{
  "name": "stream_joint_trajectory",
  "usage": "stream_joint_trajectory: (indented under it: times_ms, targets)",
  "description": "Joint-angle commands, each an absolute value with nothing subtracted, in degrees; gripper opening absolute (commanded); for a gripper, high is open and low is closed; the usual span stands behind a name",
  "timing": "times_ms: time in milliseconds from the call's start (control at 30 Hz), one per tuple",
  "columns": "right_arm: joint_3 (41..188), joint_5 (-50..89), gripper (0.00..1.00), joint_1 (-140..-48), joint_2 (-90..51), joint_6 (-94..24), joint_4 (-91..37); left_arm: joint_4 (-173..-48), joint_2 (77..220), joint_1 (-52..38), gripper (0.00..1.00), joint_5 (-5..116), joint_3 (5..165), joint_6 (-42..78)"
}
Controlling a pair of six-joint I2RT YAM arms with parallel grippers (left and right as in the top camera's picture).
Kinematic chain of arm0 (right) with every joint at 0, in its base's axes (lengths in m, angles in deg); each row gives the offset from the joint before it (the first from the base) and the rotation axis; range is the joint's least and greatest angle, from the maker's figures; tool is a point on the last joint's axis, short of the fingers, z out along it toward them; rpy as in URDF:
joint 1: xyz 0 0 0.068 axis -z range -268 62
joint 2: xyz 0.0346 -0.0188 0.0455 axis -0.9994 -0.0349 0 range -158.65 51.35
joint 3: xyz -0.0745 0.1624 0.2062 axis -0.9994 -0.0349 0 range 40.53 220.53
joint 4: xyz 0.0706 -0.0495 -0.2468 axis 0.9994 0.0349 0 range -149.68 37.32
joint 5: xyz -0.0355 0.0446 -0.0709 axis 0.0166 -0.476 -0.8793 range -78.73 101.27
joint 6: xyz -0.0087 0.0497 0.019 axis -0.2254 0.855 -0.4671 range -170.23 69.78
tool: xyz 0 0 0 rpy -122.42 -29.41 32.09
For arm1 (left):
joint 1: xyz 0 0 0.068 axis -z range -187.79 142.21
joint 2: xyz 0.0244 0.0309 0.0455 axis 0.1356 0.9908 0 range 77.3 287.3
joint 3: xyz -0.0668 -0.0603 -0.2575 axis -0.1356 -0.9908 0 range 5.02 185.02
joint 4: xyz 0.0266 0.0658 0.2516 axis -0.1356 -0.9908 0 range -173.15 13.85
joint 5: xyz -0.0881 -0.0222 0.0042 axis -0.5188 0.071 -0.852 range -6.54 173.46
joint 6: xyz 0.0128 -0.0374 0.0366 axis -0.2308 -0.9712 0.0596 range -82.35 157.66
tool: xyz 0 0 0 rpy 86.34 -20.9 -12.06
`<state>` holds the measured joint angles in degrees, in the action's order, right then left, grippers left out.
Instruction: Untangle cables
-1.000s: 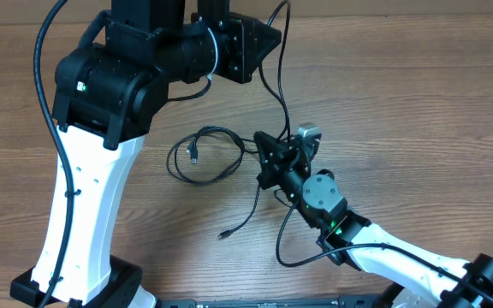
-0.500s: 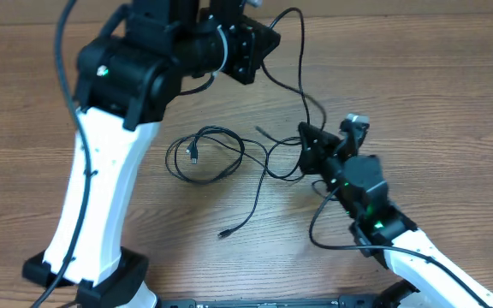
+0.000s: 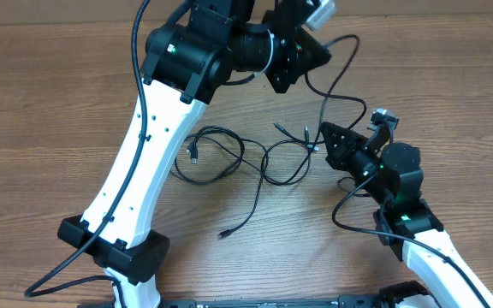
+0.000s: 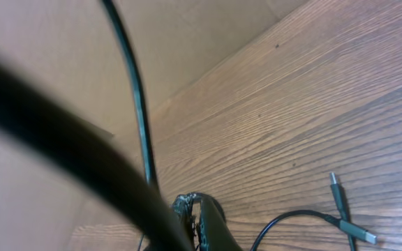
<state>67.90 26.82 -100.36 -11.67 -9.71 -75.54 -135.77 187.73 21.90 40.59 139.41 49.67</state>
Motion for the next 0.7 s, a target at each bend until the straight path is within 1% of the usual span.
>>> stream_joint_trajectory:
  times_ms: [0,133,300,500,600,667]
  targets:
    - [68.3,30.8,0.04,-98.6,-10.6,-9.5,-76.0,-135.6,188.6,22.9,0.04,34.9,139.3,57.7]
    - [68.3,34.0,0.04,-98.3,-10.6,-9.6,-75.6,-135.8,188.6,23.3,0.04,34.9,139.3,58.9]
    - [68.3,37.9,0.04,-98.3,-10.6,-9.7,-74.5,-139.7,188.8,23.3,0.04,34.9,139.2,63.4]
    - [68.3,37.3,0.04,-98.3,-10.6,-9.8,-75.5,-141.5,189.5,23.4,0.04,33.8,139.2,63.9]
    - [68.3,34.6,0.10,-98.3,-10.7,-9.7,-76.3,-141.1,189.5,23.4,0.04,29.2,139.2,63.9]
    - [68.3,34.1,0.15,-98.5,-11.4,-9.7,-76.2,-139.3,189.5,23.4,0.04,23.6,139.2,63.8]
